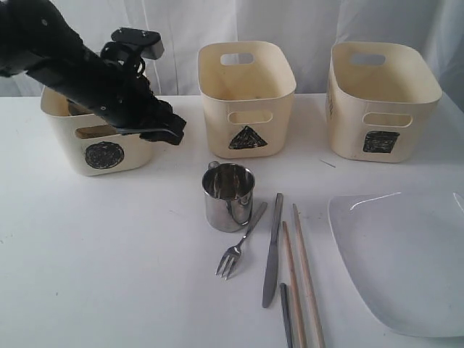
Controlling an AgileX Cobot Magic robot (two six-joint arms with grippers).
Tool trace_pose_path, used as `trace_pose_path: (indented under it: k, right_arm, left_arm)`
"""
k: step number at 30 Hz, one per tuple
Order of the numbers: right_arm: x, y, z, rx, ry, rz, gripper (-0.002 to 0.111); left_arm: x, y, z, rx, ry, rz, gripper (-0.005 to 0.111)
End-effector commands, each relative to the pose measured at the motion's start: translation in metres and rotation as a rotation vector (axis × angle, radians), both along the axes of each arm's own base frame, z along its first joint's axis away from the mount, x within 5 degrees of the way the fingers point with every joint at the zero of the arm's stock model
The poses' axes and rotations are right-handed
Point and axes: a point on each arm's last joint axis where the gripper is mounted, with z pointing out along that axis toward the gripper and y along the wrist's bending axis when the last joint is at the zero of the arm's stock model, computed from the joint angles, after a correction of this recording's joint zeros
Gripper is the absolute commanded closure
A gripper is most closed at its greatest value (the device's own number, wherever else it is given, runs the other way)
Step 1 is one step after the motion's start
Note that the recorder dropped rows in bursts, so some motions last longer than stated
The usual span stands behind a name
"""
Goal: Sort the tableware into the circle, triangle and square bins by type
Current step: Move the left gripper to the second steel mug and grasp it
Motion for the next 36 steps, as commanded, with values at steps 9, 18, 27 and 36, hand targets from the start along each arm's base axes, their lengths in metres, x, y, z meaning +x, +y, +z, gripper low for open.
trace_pose_path:
  k: [9, 18, 27, 36]
  right_arm:
    - [0.000, 0.000, -0.001, -0.002, -0.007, 0.004, 0.108]
    - [0.000, 0.000, -0.001, -0.002, -0.007, 0.004, 0.108]
    - [0.000, 0.000, -0.001, -0.002, -0.007, 0.004, 0.108]
    - [0.000, 0.000, -0.001, -0.002, -0.007, 0.004, 0.108]
  left_arm:
    - [0.005, -0.032, -0.036, -0.064, 0.061, 0.013, 0.045]
    - [0.004, -0.056, -0.053, -0.053, 0.039, -0.015, 0.040]
    - [0.007, -0.057, -0.069, -0.029, 0.064, -0.014, 0.040]
    - [0.010, -0.059, -0.089, -0.005, 0.104, -0.013, 0.059]
